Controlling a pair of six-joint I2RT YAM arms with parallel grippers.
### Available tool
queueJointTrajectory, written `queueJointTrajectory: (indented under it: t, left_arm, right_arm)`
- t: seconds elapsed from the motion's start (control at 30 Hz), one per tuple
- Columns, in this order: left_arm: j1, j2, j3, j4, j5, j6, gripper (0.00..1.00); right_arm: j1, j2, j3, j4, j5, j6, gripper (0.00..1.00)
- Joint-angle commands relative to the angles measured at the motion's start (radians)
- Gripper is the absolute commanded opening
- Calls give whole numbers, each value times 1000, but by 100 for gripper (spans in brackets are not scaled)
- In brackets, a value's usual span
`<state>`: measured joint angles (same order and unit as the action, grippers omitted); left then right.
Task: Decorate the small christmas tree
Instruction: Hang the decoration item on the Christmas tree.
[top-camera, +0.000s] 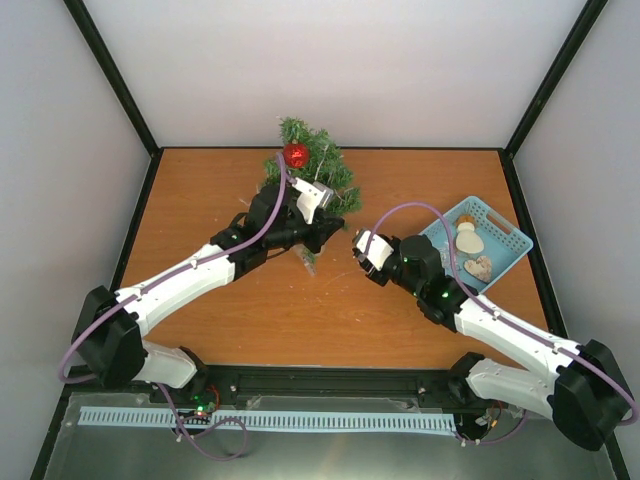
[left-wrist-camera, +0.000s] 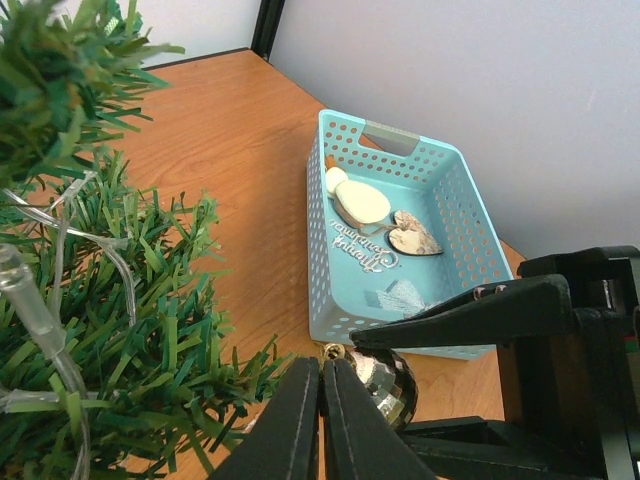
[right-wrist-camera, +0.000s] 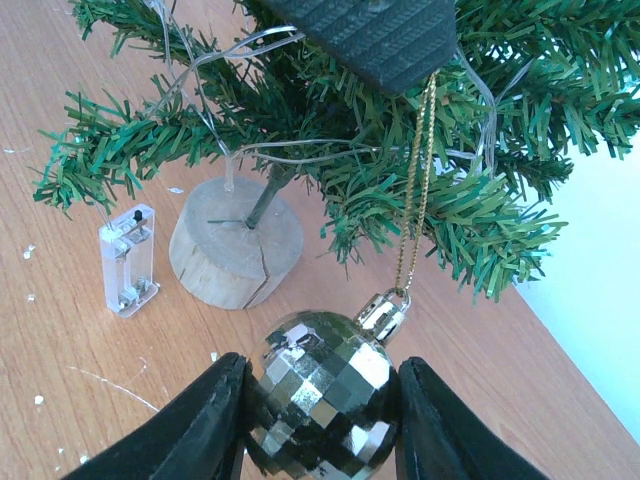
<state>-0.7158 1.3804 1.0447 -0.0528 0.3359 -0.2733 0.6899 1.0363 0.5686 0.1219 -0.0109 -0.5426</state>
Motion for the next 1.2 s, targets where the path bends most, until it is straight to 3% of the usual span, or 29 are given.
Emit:
queueJointTrajectory:
  t: [0.0,1.17]
  left_arm:
    - [-14,-2,13,9,-7,28,3]
    - [-14,26,-14,-8,-108,43,3]
  right_arm:
    - [1,4,-17,43,0,-9,38]
    - [-26,103,15,125,-57,-45,38]
